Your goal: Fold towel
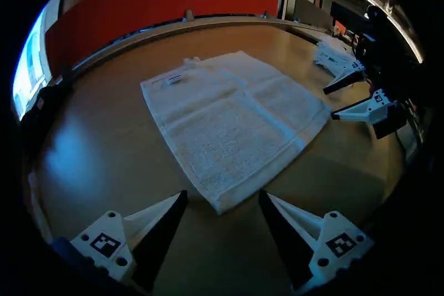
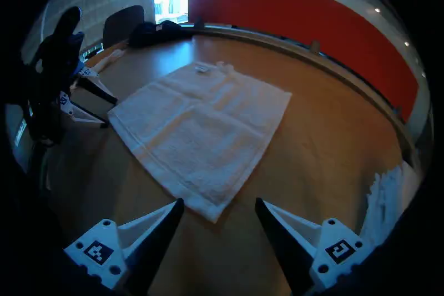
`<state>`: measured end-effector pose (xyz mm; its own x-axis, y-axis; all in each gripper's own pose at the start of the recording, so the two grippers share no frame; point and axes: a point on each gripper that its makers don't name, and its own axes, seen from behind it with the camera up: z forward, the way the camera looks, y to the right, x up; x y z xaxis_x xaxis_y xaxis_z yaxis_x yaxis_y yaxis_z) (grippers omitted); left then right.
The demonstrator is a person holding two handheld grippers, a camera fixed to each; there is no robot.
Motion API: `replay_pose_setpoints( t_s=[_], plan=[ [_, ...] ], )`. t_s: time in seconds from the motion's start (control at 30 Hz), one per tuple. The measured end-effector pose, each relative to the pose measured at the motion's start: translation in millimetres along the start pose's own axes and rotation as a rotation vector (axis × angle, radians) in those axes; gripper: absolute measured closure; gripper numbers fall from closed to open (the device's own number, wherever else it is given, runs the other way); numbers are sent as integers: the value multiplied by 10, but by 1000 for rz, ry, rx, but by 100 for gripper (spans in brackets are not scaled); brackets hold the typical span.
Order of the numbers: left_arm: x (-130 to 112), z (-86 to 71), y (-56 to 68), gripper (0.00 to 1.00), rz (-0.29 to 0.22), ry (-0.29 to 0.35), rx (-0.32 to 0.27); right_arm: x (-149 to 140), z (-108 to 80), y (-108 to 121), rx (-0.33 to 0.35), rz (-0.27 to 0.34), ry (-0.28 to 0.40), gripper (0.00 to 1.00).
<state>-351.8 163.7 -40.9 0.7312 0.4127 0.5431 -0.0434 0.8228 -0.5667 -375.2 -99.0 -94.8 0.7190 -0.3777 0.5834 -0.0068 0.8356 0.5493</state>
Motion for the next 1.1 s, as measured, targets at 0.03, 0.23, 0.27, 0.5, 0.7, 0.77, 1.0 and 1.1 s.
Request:
replay_pose_setpoints(
  t_s=[0.03, 0.23, 0.27, 0.5, 0.7, 0.77, 1.0, 1.1],
  plan=[
    [-6, 1, 1, 5, 6, -1, 1, -6, 5, -1, 0, -3, -1, 1],
    [-19, 14, 7, 5, 34, -5, 10, -39, 32, -20, 8, -10, -11, 5],
    [-18, 16, 8, 5, 36, -5, 11, -44, 37, -22, 10, -10, -12, 5],
    [-12, 24, 7, 5, 35, -4, 14, -39, 47, -33, 25, 2, -9, 13],
    [1, 38, 5, 8, 34, -7, 15, -43, 51, -39, 36, 3, -7, 18],
    [4, 44, 1, 10, 34, -7, 15, -45, 50, -35, 38, 3, -7, 21],
    [22, 73, 53, 24, 54, -11, 8, -39, 50, -30, 45, 1, -9, 33],
    [27, 78, 67, 29, 54, -13, 9, -38, 50, -30, 49, 4, -11, 40]
  ],
)
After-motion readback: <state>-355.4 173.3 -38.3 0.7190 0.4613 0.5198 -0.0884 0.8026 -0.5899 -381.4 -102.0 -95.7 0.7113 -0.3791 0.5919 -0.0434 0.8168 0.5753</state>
